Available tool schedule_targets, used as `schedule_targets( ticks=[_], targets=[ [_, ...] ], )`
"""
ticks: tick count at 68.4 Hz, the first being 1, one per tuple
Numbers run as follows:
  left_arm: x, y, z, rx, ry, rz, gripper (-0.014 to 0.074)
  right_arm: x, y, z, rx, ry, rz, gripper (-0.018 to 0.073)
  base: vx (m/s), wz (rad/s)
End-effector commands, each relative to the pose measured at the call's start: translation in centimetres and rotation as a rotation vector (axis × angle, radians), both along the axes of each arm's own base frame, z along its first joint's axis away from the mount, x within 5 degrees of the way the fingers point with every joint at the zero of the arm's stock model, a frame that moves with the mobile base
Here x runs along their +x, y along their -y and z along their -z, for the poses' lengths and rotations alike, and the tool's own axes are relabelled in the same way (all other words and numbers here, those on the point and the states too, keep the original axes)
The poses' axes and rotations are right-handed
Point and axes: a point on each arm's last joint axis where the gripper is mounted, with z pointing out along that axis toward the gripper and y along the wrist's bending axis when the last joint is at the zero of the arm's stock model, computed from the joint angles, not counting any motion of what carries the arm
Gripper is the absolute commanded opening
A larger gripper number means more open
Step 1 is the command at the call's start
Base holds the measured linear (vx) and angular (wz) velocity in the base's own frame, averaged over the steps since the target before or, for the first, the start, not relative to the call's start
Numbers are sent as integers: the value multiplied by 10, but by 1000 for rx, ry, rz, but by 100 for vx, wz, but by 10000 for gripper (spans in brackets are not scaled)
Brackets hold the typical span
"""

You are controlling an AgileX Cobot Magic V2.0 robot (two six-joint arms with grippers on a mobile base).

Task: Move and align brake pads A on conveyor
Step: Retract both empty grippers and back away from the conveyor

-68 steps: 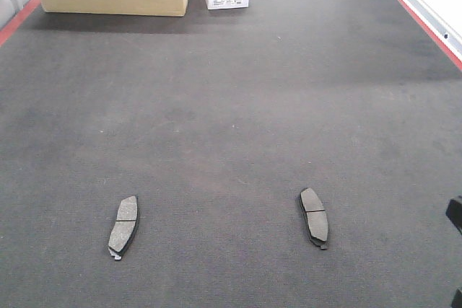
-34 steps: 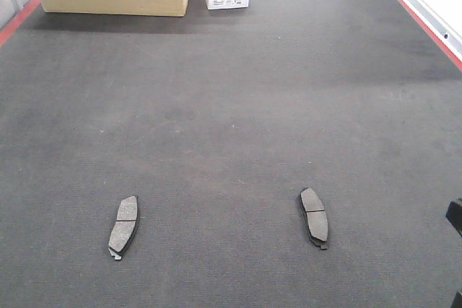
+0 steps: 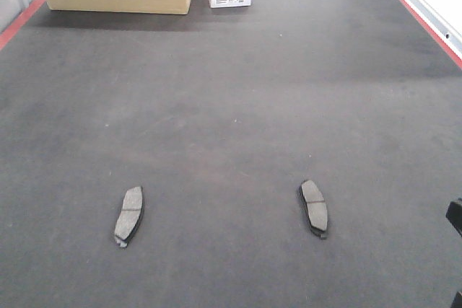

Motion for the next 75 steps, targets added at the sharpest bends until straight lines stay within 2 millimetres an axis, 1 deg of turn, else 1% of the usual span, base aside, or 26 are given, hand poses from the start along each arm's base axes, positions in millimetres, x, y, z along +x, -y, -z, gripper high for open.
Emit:
schedule_targets(
  ticks=[1,44,75],
  targets=[
    [2,0,-12,-34,73,-7,-7,1,0,-15,9,97,1,-10,-10,3],
    [2,0,-12,-34,73,-7,-7,1,0,-15,9,97,1,-10,-19,2],
    [2,0,-12,-34,73,-7,-7,1,0,-15,9,97,1,-10,-26,-10]
  ],
)
